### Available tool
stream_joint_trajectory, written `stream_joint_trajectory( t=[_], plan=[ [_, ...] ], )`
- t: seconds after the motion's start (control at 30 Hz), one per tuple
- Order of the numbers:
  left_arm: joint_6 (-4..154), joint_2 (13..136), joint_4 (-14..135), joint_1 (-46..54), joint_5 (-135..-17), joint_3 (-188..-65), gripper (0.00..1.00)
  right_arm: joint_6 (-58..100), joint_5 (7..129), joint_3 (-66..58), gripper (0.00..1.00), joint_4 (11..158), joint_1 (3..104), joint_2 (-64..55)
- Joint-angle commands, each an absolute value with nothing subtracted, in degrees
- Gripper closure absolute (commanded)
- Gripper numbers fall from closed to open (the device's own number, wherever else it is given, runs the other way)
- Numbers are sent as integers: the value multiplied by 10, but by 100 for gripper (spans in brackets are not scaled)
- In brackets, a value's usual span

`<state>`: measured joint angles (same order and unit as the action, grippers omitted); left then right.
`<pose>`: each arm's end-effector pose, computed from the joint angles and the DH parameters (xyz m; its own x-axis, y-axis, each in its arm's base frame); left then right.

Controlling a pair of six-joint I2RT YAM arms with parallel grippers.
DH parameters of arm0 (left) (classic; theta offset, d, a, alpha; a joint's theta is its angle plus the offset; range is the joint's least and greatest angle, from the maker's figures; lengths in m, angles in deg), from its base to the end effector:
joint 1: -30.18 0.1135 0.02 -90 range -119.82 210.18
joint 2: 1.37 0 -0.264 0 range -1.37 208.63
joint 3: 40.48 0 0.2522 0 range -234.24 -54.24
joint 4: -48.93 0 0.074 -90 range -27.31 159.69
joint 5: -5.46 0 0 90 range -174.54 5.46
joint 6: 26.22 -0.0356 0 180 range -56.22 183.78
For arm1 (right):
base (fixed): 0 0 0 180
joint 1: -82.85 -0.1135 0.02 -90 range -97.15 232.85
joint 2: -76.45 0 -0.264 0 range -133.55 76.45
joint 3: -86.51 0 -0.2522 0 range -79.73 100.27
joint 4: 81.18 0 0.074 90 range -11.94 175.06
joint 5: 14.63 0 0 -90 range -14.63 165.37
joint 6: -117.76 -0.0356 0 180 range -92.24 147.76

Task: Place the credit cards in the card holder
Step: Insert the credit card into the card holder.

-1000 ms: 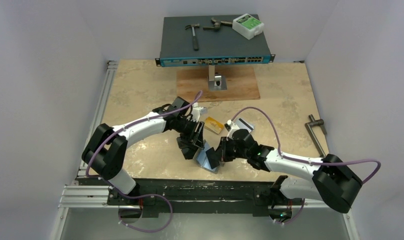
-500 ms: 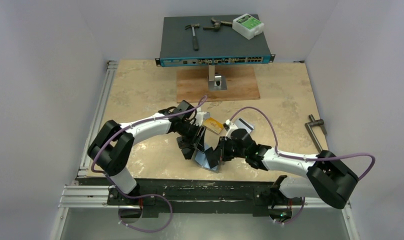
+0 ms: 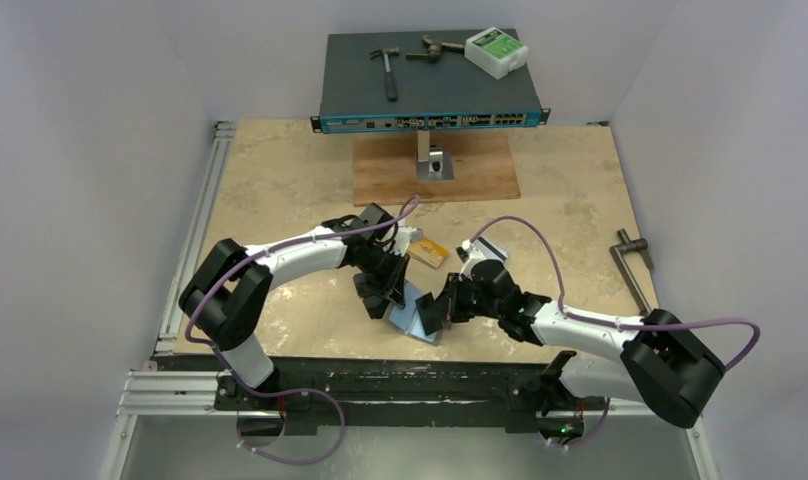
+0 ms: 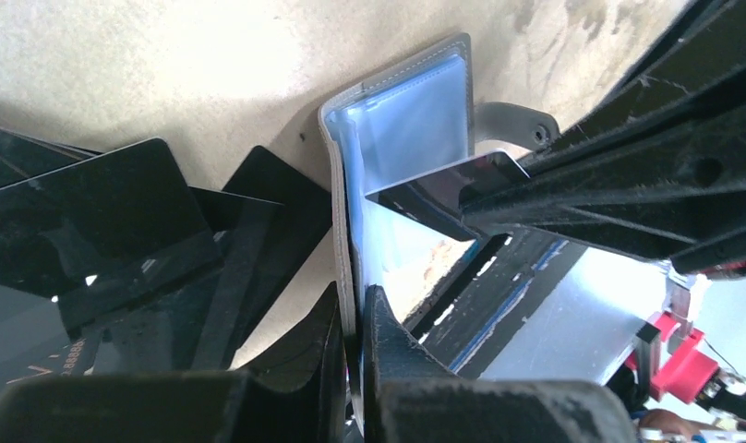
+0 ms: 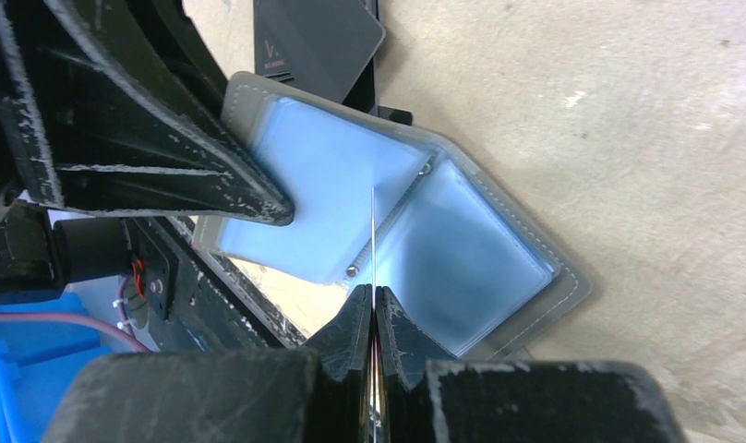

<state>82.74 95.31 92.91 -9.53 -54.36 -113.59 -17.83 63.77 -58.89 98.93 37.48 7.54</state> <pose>0.2362 -0.2194 0.1780 -0.8998 0.3822 -0.2102 0.4310 0.7048 -0.5635 0.1518 0.1640 0.1565 -0.8578 0.1271 -0.4980 -0.2875 0.6845 0.6699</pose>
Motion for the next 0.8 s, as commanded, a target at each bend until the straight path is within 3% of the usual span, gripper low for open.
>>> stream_joint_trajectory(
  t=[0.0, 0.17, 0.33, 0.43, 0.6, 0.77],
  plan=[
    [857, 945, 887, -80, -468, -1149, 100, -193, 643, -601, 100, 1004, 392, 113],
    [849, 938, 940, -57, -355, -1229, 100, -217, 680, -636, 100, 1036, 405, 240],
    [810, 895, 986, -56, -299, -1299, 100, -242, 770, -724, 100, 1142, 406, 458],
    [820, 861, 956, -57, -268, -1302, 100, -234, 813, -728, 100, 1114, 406, 569],
    [879, 809, 872, -57, -243, -1278, 100, -196, 809, -668, 100, 1047, 405, 593],
    [899, 772, 823, -58, -251, -1279, 100, -198, 825, -643, 100, 1112, 405, 557]
  ],
)
